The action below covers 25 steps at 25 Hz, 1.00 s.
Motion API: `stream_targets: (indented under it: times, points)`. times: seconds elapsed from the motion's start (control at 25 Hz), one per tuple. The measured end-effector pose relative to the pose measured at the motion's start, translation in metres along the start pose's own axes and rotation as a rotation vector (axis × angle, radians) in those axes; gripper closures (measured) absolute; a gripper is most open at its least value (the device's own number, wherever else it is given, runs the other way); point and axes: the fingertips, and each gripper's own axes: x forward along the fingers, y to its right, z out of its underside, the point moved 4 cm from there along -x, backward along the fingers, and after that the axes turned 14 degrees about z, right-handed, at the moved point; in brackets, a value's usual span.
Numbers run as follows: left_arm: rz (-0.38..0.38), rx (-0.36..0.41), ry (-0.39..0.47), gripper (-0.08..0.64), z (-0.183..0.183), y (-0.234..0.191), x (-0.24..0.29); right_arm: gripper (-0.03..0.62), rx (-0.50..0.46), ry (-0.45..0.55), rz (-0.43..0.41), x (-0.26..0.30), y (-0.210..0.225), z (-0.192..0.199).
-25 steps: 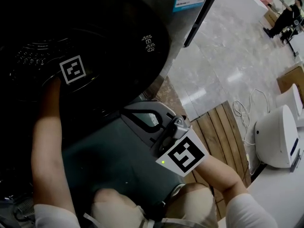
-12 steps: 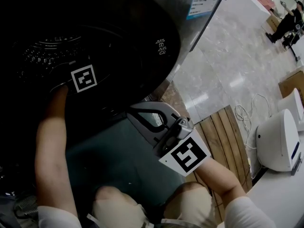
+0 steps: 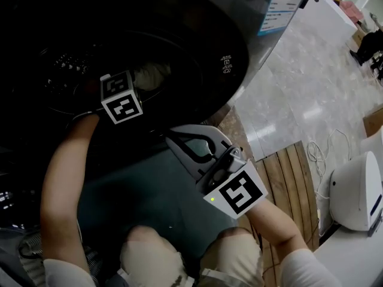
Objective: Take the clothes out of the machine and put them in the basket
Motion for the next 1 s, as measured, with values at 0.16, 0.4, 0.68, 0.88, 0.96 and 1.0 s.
stream_targets:
  times: [0.16,0.4,0.68,0.88,0.96,1.0]
  points:
    - [-0.065,-0.018,0.033,0.338,-0.006,-0.005,-0.040,0.577,0.018,-0.041,-0.024,0.007,0.000,-0.036]
    - [-0.075,-0.079,0.137,0.337,-0.014,0.014,-0.089,0.577,0.011,-0.145,-0.038,0.008,0.000,-0.080]
    - [-0.016,-0.118,0.228,0.337,-0.029,0.058,-0.145,0.577,0.022,-0.260,-0.101,-0.002,-0.005,-0.132]
    - [0.059,-0.211,0.301,0.337,-0.037,0.095,-0.195,0.577,-0.024,-0.325,-0.179,-0.012,-0.013,-0.172]
    - [0.068,-0.236,0.318,0.337,-0.039,0.108,-0.220,0.577,-0.007,-0.364,-0.224,-0.016,-0.017,-0.186]
    - [0.073,-0.262,0.323,0.337,-0.039,0.113,-0.235,0.577,0.001,-0.383,-0.250,-0.020,-0.020,-0.195]
